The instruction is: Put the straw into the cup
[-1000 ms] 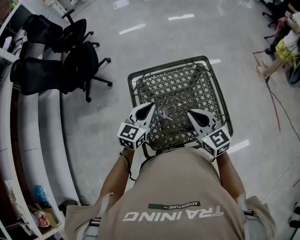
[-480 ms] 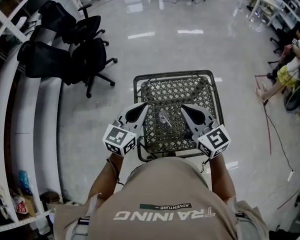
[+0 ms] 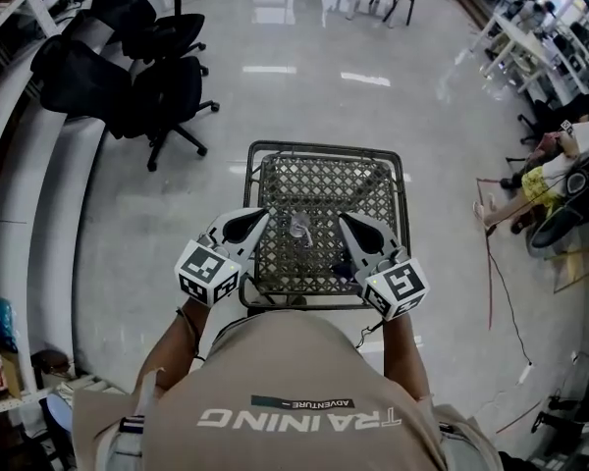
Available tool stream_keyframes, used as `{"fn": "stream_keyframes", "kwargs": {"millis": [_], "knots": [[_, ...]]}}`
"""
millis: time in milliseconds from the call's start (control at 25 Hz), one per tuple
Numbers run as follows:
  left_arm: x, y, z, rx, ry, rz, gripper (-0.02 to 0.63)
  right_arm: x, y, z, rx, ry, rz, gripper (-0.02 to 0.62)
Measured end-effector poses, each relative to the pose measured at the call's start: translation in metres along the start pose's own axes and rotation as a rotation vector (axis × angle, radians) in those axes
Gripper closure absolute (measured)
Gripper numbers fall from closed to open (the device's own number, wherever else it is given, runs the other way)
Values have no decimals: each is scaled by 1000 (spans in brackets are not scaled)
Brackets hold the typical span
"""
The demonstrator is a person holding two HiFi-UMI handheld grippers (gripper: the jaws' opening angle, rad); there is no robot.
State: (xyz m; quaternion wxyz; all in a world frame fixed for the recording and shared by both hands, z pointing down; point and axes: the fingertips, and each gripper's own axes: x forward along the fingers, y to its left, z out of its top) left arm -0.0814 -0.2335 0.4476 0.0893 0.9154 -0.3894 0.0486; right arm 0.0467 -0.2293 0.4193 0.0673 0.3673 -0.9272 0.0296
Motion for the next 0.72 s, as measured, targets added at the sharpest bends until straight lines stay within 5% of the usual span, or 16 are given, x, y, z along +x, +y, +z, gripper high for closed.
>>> {"fn": "stream_keyframes", "kwargs": {"millis": [720], "knots": [[-31,-13,-4,-8,1,-33,591,-11,29,-21,28,23,4,578]]}}
